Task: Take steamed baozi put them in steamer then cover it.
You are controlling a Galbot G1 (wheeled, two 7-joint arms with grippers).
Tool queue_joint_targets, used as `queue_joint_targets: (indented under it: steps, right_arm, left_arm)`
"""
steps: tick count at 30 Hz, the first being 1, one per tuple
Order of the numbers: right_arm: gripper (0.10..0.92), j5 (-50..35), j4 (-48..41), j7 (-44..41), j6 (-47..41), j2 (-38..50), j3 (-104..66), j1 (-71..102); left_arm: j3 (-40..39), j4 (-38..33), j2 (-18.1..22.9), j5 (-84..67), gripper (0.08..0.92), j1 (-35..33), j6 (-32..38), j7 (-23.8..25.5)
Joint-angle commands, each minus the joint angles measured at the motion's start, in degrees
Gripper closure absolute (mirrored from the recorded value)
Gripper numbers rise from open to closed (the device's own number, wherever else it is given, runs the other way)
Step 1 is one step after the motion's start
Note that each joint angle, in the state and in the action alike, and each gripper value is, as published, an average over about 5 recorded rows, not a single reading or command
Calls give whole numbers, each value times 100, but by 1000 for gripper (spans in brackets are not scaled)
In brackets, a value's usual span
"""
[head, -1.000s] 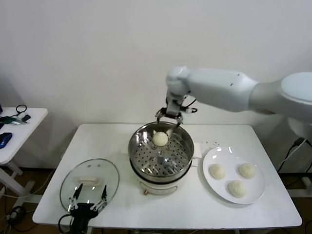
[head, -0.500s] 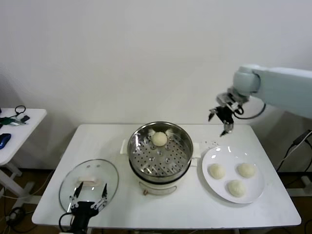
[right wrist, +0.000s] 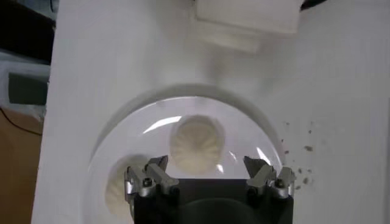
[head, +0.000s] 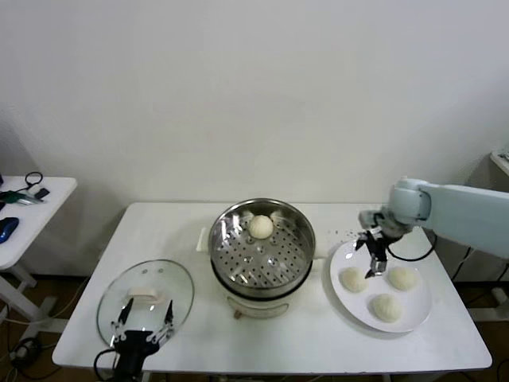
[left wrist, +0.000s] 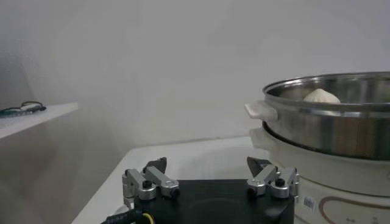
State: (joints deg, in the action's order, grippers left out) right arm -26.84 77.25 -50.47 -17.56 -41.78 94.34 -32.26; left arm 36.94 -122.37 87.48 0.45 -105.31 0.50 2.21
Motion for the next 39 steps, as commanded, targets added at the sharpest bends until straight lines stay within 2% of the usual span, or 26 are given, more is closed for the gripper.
queue_joint_targets:
  steps: [1,18,28,39]
  right_arm:
    - [203,319,-220,299,-482,-59,-596,943]
    - [206,583,-573,204,-403,-408,-722,1121]
    - [352,584,-555,-13,-303,-424,-653,1024]
    - [405,295,-493,-491,3,-414,-297,297]
  left_arm:
    - [-12,-10,3,35,177,-30,25,-6]
    - [-54,-48,17,102,177,-116,84,-20]
    - [-67,-49,23,113,177,-115,88,-22]
    - [-91,-53,39,126,177,-114,83,-25]
